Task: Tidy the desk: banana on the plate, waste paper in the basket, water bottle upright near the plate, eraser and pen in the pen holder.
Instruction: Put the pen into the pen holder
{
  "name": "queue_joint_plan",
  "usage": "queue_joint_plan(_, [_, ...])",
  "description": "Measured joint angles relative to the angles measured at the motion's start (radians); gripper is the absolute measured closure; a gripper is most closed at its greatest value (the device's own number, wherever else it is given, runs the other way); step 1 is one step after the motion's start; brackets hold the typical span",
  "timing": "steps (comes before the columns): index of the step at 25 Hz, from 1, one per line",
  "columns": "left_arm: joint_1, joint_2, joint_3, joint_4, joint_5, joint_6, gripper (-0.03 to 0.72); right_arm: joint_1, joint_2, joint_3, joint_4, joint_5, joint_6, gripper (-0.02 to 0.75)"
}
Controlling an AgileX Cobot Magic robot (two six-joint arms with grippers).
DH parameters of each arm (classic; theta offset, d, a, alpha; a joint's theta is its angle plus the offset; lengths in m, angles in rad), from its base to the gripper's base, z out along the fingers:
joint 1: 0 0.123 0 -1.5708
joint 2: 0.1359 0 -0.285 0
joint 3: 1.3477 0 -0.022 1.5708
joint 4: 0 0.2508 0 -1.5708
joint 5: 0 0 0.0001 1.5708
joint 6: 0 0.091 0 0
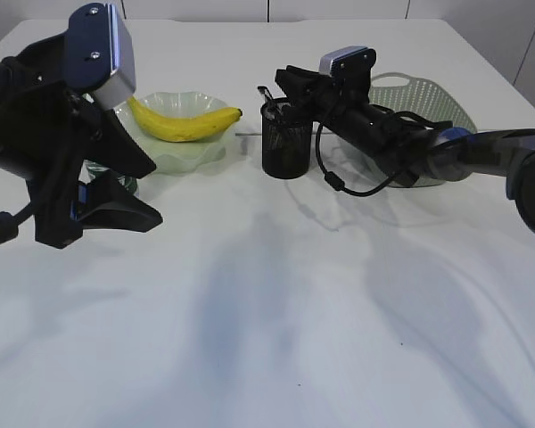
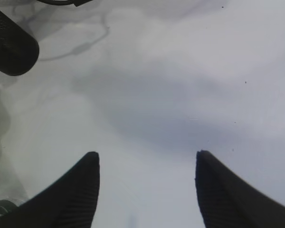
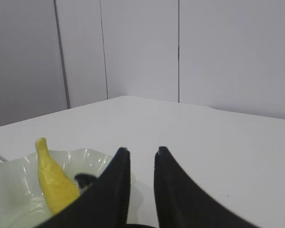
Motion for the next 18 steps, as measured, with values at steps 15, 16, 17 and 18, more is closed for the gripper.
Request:
queue_joint_plan(15, [0.0, 0.0, 0.0, 0.02, -0.007, 0.0, 0.233, -0.009, -0.034, 0.0, -0.097, 0.0, 0.091, 0.502])
queue_joint_plan(16, [0.0, 0.0, 0.0, 0.019, -0.007, 0.0, 0.233, -0.011, -0.049, 0.0, -0.115, 0.0, 0.109, 0.497])
queue_joint_plan(17, [0.0, 0.0, 0.0, 0.02, -0.008, 0.0, 0.233, -0.01, -0.066, 0.0, -0.132, 0.0, 0.127, 0.495])
queue_joint_plan(18, [0.0, 0.0, 0.0, 0.02, -0.009, 0.0, 0.233, -0.015, -0.084, 0.0, -0.156, 0.0, 0.15, 0.494])
